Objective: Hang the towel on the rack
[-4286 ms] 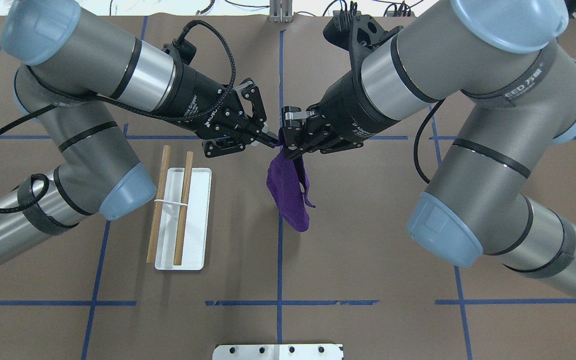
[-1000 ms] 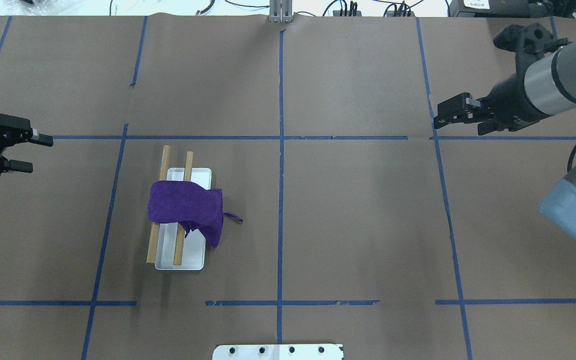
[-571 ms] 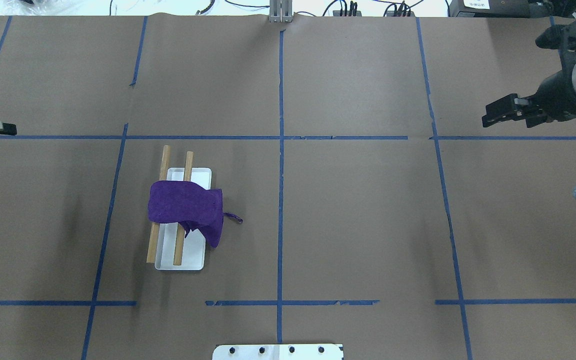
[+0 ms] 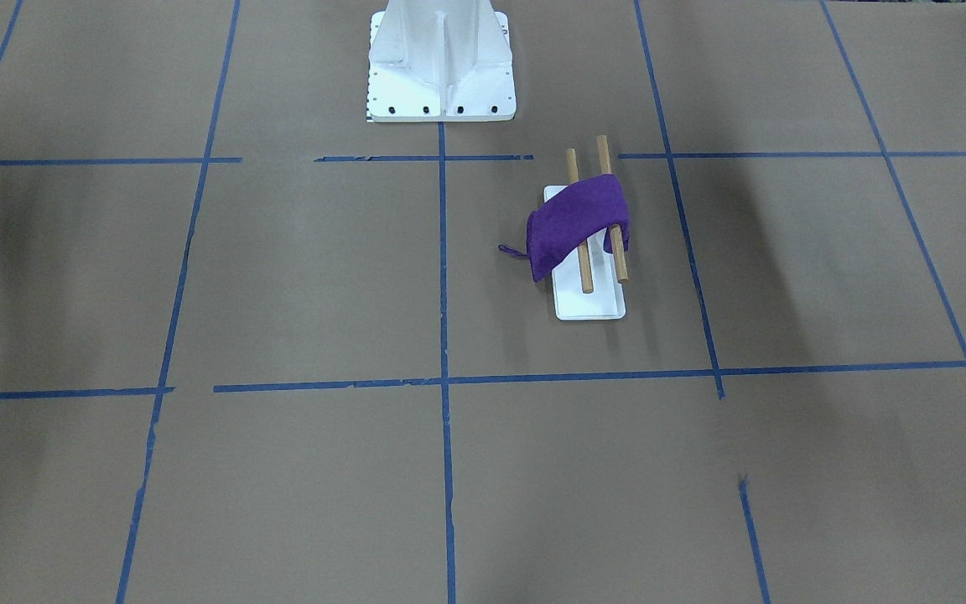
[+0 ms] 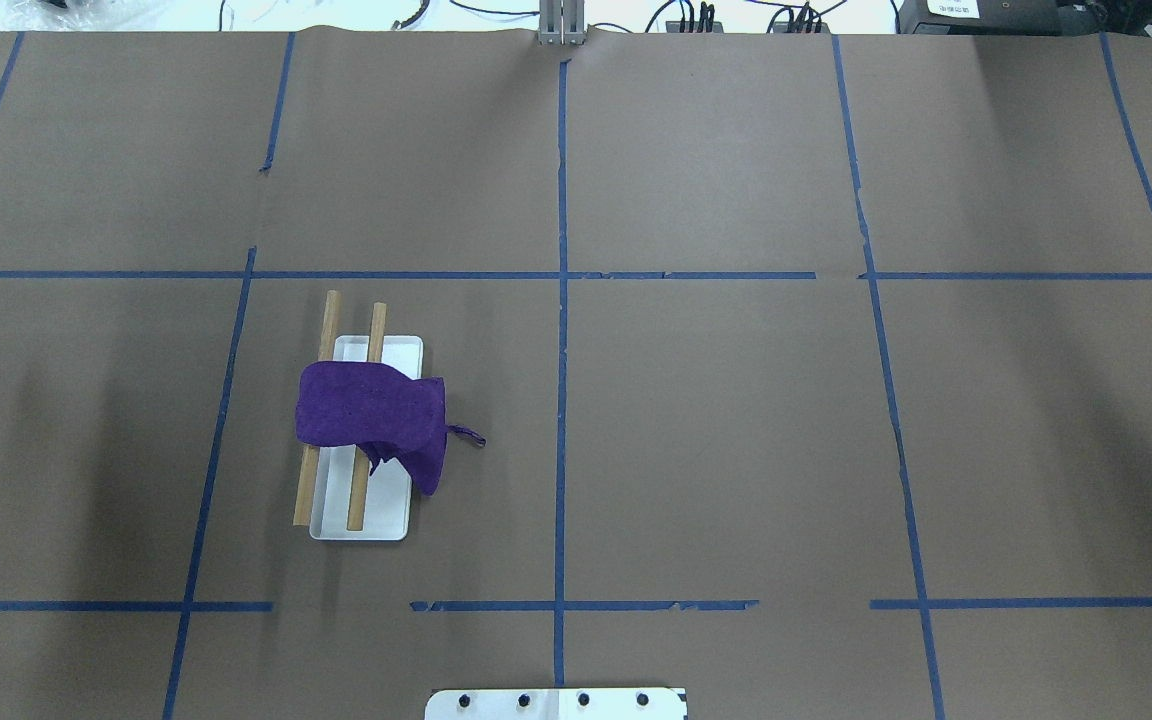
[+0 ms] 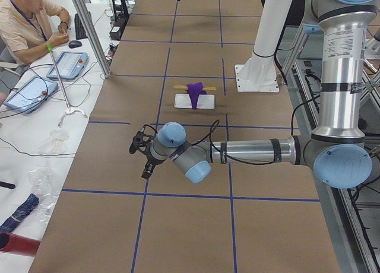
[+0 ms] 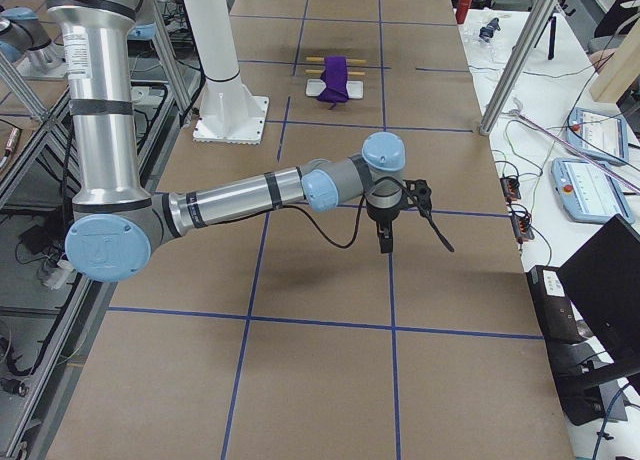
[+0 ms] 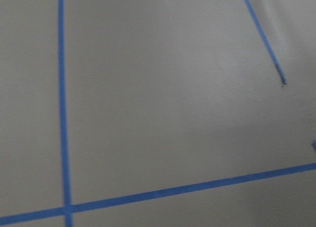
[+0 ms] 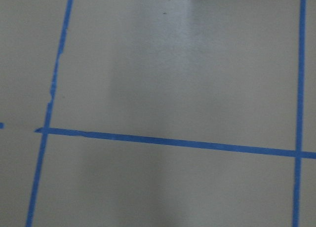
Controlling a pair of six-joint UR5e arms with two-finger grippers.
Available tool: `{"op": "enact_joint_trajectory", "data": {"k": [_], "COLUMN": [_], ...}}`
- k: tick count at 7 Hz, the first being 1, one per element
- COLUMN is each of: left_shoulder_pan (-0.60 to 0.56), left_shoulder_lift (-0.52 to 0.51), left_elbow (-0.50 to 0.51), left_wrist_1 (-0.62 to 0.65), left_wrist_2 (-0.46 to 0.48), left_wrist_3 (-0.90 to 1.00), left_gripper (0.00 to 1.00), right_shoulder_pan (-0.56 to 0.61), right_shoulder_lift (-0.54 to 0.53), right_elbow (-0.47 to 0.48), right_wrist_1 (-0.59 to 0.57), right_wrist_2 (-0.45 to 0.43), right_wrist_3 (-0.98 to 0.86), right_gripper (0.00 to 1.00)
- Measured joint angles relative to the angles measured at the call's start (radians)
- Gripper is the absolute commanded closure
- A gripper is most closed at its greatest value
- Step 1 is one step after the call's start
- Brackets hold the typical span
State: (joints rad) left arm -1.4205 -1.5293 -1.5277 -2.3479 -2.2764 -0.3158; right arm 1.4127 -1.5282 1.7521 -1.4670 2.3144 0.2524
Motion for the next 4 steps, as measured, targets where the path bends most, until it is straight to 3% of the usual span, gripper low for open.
{"op": "enact_joint_trajectory", "data": {"k": [2, 4], "left_shoulder_pan": [-0.018, -0.027], "left_shoulder_lift": [-0.006, -0.001], "left_elbow": [-0.144, -0.283], "left_wrist_1": [0.334, 0.625], "left_wrist_2": [-0.068, -0.087], "left_wrist_3": [0.088, 0.166], "left_gripper": [0.00, 0.00], "right_shoulder_pan": [0.116, 0.159], "right_shoulder_lift": [0.004, 0.000], "right_elbow": [-0.069, -0.074], "right_wrist_1": [-0.110, -0.143], "right_wrist_2": [0.010, 0.018], "right_wrist_3": [-0.258, -0.326], "right_gripper": [0.00, 0.00]}}
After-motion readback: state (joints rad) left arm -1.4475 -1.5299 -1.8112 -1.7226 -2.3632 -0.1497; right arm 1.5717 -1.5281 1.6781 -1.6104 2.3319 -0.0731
